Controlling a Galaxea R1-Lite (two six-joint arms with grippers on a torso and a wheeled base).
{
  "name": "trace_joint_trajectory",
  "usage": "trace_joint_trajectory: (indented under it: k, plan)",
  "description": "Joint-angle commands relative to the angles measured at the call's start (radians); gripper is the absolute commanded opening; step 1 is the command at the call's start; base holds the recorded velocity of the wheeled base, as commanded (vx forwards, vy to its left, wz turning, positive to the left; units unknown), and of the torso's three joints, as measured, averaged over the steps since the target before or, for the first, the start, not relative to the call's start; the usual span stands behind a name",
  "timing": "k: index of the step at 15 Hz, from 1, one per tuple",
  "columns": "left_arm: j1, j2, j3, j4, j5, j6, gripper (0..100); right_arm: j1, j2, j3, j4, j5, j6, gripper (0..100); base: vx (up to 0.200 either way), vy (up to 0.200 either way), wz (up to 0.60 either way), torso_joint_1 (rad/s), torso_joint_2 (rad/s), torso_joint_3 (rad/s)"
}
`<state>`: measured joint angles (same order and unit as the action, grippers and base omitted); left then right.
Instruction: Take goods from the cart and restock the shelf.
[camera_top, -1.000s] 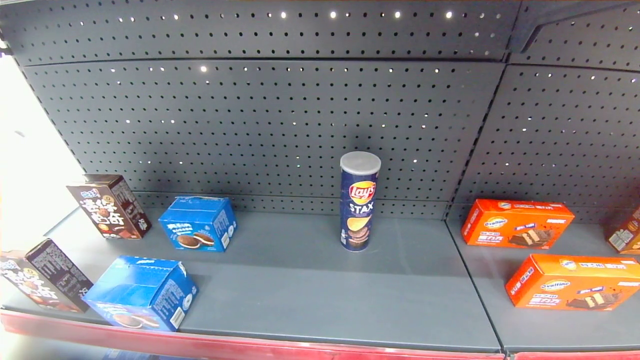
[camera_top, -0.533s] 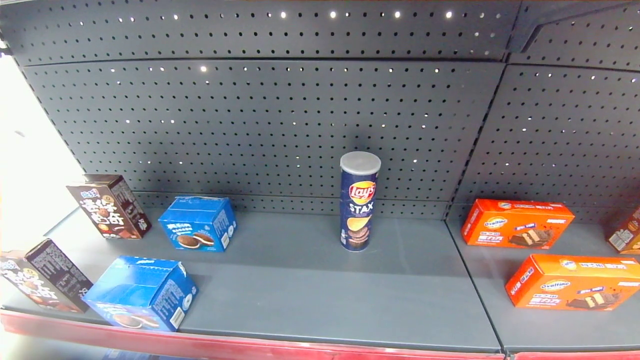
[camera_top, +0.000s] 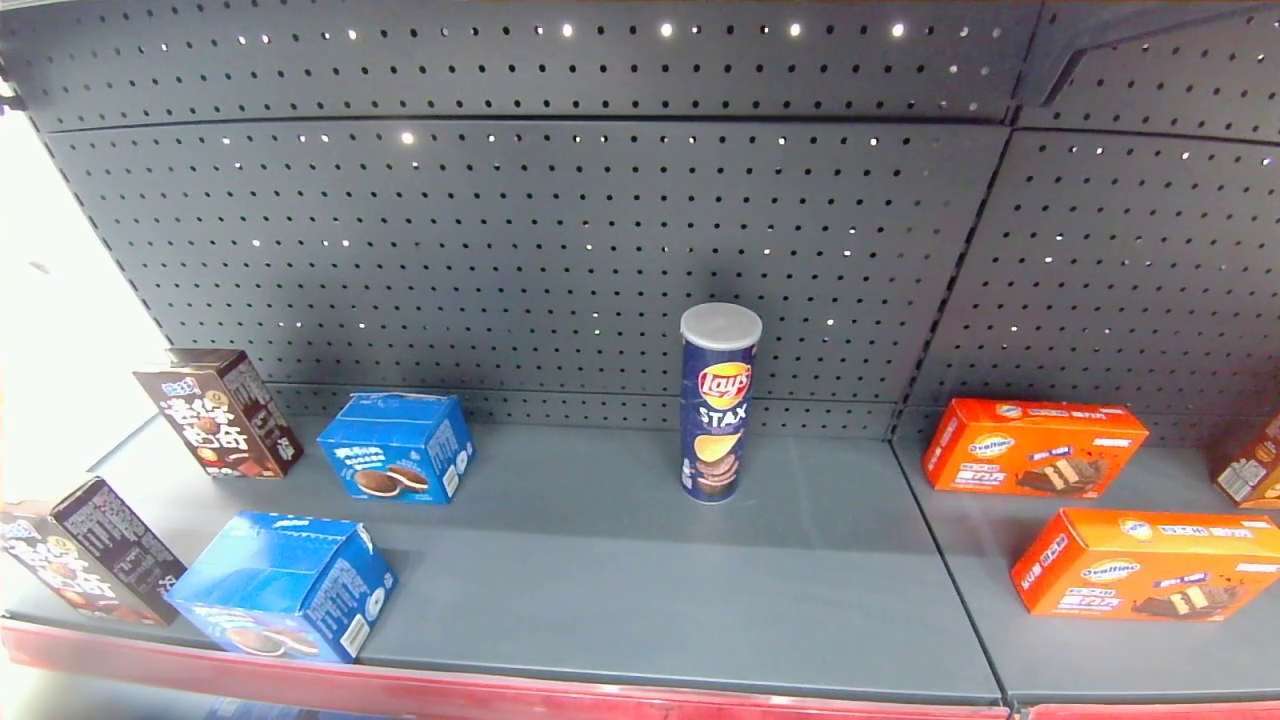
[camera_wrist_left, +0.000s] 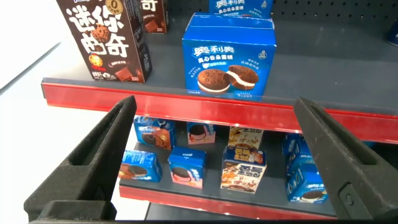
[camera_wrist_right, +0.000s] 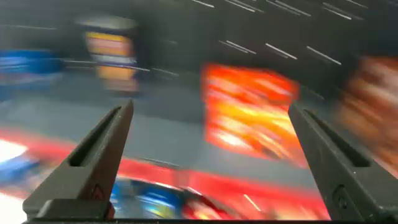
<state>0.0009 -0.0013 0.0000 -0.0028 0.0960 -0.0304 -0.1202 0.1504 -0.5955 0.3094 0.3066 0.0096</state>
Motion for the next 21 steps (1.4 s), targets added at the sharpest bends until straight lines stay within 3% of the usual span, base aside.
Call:
trace_joint_trajectory:
  k: [1,2,3,4,5,6,7,8,11,13,21]
  plan:
    - [0.001,0.001,0.000,0.000,0.001,0.000,100,0.028,0.069,-0.109,0.198,-0.313,-0.028,100,0.000,0.000,0.00,0.000,0.00,0.000]
    - [0.001,0.001,0.000,0.000,0.001,0.000,100,0.044,0.072,-0.116,0.275,-0.434,-0.026,100,0.000,0.000,0.00,0.000,0.00,0.000]
    - [0.001,0.001,0.000,0.000,0.001,0.000,100,0.044,0.072,-0.116,0.275,-0.434,-0.026,100,0.000,0.000,0.00,0.000,0.00,0.000]
    - [0.001,0.001,0.000,0.000,0.001,0.000,100,0.051,0.060,-0.141,0.392,-0.564,-0.008,100,0.000,0.000,0.00,0.000,0.00,0.000]
    - [0.001,0.001,0.000,0.000,0.001,0.000,100,0.034,0.060,-0.139,0.425,-0.592,-0.007,100,0.000,0.000,0.00,0.000,0.00,0.000]
    - [0.001,0.001,0.000,0.000,-0.001,0.000,100,0.028,0.060,-0.141,0.433,-0.597,-0.007,100,0.000,0.000,0.00,0.000,0.00,0.000]
    - [0.001,0.001,0.000,0.000,0.001,0.000,100,-0.075,0.058,-0.147,0.458,-0.560,-0.031,100,0.000,0.000,0.00,0.000,0.00,0.000]
    - [0.001,0.001,0.000,0.000,0.001,0.000,100,-0.104,0.054,-0.145,0.448,-0.511,-0.069,100,0.000,0.000,0.00,0.000,0.00,0.000]
    - [0.001,0.001,0.000,0.000,0.001,0.000,100,-0.237,0.043,-0.095,0.326,-0.416,-0.168,100,0.000,0.000,0.00,0.000,0.00,0.000]
    - [0.001,0.001,0.000,0.000,-0.001,0.000,100,-0.256,0.032,-0.044,0.241,-0.422,-0.223,100,0.000,0.000,0.00,0.000,0.00,0.000]
    - [0.001,0.001,0.000,0.000,-0.001,0.000,100,-0.256,-0.130,0.006,0.251,-0.569,-0.395,100,0.000,0.000,0.00,0.000,0.00,0.000]
